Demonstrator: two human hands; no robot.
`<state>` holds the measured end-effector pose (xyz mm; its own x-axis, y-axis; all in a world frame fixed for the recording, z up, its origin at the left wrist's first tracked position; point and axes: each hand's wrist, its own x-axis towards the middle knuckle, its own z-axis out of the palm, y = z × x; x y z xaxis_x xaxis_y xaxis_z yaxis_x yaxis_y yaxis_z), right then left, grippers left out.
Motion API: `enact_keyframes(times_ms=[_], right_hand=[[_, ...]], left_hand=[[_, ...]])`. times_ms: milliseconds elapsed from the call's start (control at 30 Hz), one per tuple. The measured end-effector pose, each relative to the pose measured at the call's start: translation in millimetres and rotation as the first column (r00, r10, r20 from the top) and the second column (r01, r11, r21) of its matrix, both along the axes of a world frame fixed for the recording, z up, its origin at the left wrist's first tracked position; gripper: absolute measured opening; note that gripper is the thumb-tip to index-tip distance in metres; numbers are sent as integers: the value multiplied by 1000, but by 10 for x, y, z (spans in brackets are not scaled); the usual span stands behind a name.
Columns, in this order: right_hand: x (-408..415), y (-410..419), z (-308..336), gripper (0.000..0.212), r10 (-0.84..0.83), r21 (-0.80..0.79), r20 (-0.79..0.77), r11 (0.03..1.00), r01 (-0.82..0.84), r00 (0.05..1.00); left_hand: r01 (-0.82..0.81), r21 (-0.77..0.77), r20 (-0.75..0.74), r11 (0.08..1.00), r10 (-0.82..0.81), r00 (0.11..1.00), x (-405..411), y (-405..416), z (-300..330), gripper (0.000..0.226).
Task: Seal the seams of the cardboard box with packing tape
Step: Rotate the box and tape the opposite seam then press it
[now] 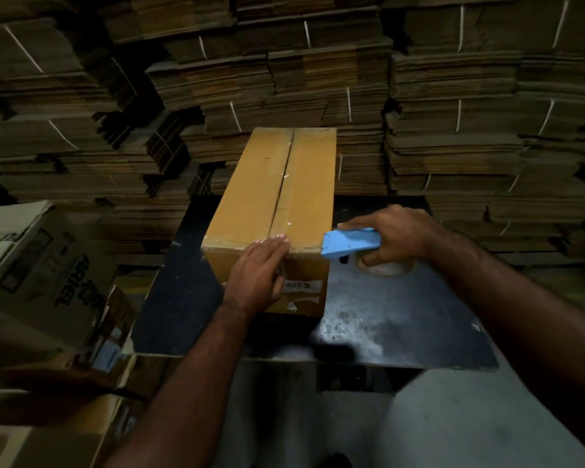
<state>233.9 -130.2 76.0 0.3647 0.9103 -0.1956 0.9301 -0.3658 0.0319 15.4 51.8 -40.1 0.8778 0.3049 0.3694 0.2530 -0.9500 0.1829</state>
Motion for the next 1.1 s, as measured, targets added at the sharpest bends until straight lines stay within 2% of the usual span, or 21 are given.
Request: enact_keyframes(times_ms=[200, 400, 533, 733, 900, 1033, 1100], right_hand=[[-40, -9, -64, 73, 3, 26, 7, 1000, -3, 1000], [-46, -56, -142, 73, 22, 63, 70, 998, -26, 997], [98, -272, -181, 75, 13, 103, -15, 995, -12, 1000], [208, -424, -303, 77, -14, 90, 10, 996, 13, 1000], [243, -620, -362, 78, -37, 114, -30, 993, 40, 999], [142, -616, -330, 76, -52, 103, 23, 993, 50, 998], [99, -565, -306, 75, -61, 92, 53, 994, 56, 997]], left_hand=[[-67, 10, -43, 998, 68, 997, 28, -118, 58, 77], [35, -90, -76, 995, -42, 996, 288, -535, 89, 84], [27, -41, -95, 999, -31, 995, 260, -524, 60, 88], [-7, -60, -97, 998, 1, 995, 275, -587, 105, 85], [-27, -67, -116, 997, 19, 993, 239, -606, 168, 84], [-61, -86, -138, 994, 48, 989, 302, -672, 277, 74], [-46, -6, -204, 999, 43, 978, 352, -692, 324, 75]])
